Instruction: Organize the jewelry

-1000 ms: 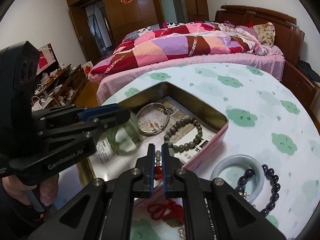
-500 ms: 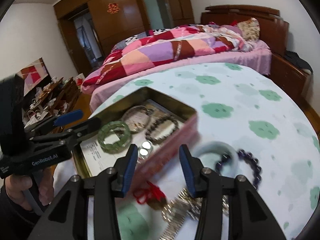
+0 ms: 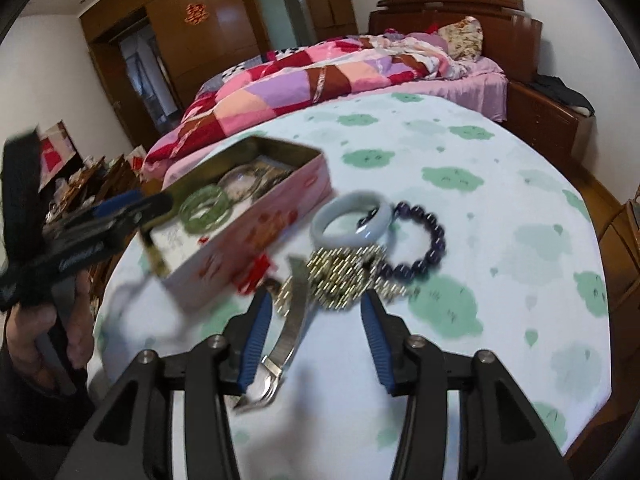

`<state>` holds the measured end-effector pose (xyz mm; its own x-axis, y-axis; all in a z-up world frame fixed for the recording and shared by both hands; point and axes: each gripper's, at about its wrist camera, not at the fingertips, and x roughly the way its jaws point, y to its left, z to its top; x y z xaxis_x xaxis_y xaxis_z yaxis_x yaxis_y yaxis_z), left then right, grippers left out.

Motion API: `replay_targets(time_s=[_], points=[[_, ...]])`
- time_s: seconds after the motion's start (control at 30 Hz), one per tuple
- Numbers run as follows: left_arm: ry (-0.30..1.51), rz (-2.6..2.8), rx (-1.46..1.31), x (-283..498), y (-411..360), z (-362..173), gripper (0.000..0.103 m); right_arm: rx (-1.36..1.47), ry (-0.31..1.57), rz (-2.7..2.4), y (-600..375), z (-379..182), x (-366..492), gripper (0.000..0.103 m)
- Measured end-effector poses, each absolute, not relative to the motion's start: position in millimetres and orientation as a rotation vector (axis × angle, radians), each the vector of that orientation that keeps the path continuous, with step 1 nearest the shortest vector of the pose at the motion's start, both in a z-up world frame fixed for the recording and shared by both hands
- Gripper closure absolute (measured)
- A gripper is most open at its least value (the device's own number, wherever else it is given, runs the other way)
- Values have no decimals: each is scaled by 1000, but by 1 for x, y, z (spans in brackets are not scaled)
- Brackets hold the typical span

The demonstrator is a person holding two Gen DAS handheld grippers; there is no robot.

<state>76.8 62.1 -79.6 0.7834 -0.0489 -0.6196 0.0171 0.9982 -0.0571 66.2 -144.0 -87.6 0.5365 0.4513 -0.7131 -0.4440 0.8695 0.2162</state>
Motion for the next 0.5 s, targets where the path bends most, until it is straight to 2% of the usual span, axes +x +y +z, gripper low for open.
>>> replay_targets(time_s=[0.5], points=[[701,-35,-47,74,53,-91,32,-89,935,520,-115,-121,77,53]])
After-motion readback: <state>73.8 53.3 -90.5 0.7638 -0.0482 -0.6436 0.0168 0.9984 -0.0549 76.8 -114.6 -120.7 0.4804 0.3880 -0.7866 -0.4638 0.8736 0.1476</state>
